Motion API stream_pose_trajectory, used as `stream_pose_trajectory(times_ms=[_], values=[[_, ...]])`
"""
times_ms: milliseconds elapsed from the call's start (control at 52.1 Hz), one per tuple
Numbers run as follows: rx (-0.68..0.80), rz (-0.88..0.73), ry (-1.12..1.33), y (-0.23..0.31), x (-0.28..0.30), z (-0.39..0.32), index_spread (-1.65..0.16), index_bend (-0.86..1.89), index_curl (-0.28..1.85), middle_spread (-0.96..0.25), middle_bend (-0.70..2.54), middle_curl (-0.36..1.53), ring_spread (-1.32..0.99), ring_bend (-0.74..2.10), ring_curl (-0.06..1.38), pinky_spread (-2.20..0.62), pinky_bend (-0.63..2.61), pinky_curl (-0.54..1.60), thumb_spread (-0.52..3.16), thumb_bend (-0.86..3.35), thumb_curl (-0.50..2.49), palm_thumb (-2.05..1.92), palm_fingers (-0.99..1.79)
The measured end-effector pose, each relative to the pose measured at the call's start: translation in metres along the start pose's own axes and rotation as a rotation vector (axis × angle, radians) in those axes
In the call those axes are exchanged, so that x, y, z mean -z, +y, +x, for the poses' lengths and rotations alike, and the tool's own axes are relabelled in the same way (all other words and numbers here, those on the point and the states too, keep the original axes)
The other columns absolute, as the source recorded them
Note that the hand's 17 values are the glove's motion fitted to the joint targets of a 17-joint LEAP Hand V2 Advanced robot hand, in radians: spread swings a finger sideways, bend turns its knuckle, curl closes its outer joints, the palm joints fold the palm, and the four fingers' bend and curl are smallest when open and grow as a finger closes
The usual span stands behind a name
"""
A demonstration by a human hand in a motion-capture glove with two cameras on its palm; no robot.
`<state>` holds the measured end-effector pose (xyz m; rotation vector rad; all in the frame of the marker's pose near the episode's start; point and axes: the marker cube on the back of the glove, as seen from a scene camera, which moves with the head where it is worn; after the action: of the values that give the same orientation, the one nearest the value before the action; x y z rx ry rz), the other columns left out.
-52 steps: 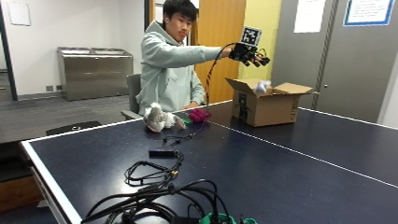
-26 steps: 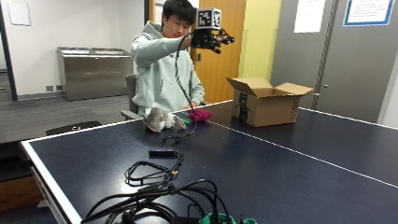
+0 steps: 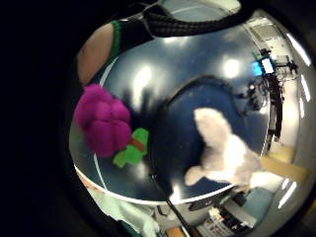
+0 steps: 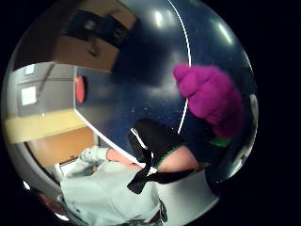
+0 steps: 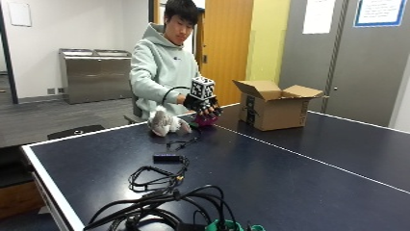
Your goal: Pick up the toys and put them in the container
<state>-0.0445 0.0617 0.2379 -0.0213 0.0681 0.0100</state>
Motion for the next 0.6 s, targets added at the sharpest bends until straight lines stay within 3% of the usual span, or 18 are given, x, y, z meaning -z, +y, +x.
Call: stream_pose_trajectory(times_ms=[96, 154, 192, 269, 326, 442, 518, 595], values=[[-0.029, -0.02, 0.052, -0.005, -0.019, 0.005, -0.21, 0.07, 0.18, 0.03, 0.14, 0.21, 0.01, 0.26, 0.28, 0.03, 0.92, 0.37, 1.17, -0.03, 0.31, -0.02, -0.18], [-0.035, 0.042, 0.079, -0.003, -0.023, 0.001, -0.22, 0.09, 0.18, 0.0, 0.2, 0.23, 0.0, 0.39, 0.32, 0.02, 0.92, 0.37, 1.16, -0.03, 0.31, -0.01, 0.03], [-0.031, 0.089, 0.092, -0.002, -0.024, -0.004, -0.23, 0.09, 0.16, -0.04, 0.34, 0.27, -0.08, 0.62, 0.35, -0.05, 0.87, 0.33, 1.19, 0.0, 0.31, 0.03, 0.42], [0.022, 0.116, 0.116, -0.001, -0.023, -0.011, -0.23, 0.12, 0.15, -0.1, 0.53, 0.33, -0.2, 0.81, 0.39, -0.16, 0.85, 0.31, 1.29, 0.08, 0.33, 0.16, 0.8], [0.066, 0.107, 0.123, -0.001, -0.022, -0.016, -0.22, 0.13, 0.15, -0.13, 0.58, 0.36, -0.24, 0.91, 0.43, -0.23, 0.86, 0.32, 1.34, 0.13, 0.36, 0.26, 0.92], [0.107, -0.059, 0.065, 0.006, -0.024, -0.042, -0.22, 0.24, 0.18, -0.17, 0.68, 0.43, -0.29, 1.05, 0.51, -0.33, 0.87, 0.35, 1.19, 0.2, 0.47, 0.47, 1.18], [0.054, -0.195, -0.059, -0.019, 0.008, -0.012, -0.23, 0.32, 0.22, -0.19, 0.76, 0.47, -0.3, 1.09, 0.54, -0.36, 0.84, 0.36, 1.08, 0.19, 0.52, 0.52, 1.23], [0.036, -0.23, -0.084, -0.02, 0.034, -0.015, -0.23, 0.42, 0.27, -0.19, 0.83, 0.51, -0.31, 1.11, 0.55, -0.38, 0.83, 0.37, 0.99, 0.18, 0.57, 0.54, 1.26]])
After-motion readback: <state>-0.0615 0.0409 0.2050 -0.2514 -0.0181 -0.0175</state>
